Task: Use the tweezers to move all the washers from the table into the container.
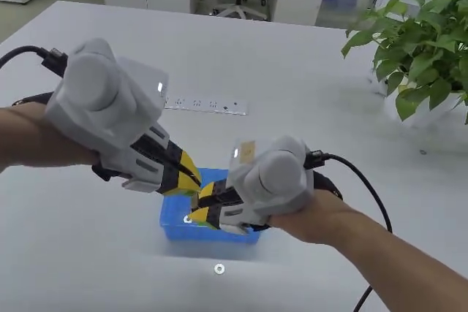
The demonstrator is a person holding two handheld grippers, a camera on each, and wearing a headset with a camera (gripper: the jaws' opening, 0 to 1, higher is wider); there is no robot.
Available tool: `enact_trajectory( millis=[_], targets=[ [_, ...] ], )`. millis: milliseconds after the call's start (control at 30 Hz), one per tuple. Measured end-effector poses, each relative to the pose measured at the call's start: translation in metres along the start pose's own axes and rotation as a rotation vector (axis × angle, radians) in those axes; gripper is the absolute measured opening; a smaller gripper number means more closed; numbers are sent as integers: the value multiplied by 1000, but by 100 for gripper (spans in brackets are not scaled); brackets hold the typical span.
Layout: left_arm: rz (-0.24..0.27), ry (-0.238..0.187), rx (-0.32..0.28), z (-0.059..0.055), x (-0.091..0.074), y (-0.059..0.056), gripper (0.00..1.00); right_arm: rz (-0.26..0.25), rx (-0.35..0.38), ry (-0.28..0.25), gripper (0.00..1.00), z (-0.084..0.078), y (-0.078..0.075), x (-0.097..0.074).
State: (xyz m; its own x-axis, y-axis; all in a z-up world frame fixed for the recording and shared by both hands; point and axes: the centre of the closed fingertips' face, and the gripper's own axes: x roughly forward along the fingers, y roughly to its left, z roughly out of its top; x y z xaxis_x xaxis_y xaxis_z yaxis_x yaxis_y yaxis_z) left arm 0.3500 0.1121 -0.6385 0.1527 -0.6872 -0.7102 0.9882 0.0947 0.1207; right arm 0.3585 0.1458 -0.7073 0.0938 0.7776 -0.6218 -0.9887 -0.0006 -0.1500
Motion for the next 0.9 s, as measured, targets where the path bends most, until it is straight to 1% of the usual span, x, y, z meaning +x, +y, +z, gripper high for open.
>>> enact_trajectory(
  millis=[333,567,900],
  targets=[
    [-7,-3,0,-4,7,13,6,-5,6,3,10,-7,-12,3],
    [-15,1,-3,-8,14,20,6,-3,19,6,10,-15,-19,7],
    [-30,11,-15,-19,25,28,6,17,36,12,10,-28,-26,17]
  ],
)
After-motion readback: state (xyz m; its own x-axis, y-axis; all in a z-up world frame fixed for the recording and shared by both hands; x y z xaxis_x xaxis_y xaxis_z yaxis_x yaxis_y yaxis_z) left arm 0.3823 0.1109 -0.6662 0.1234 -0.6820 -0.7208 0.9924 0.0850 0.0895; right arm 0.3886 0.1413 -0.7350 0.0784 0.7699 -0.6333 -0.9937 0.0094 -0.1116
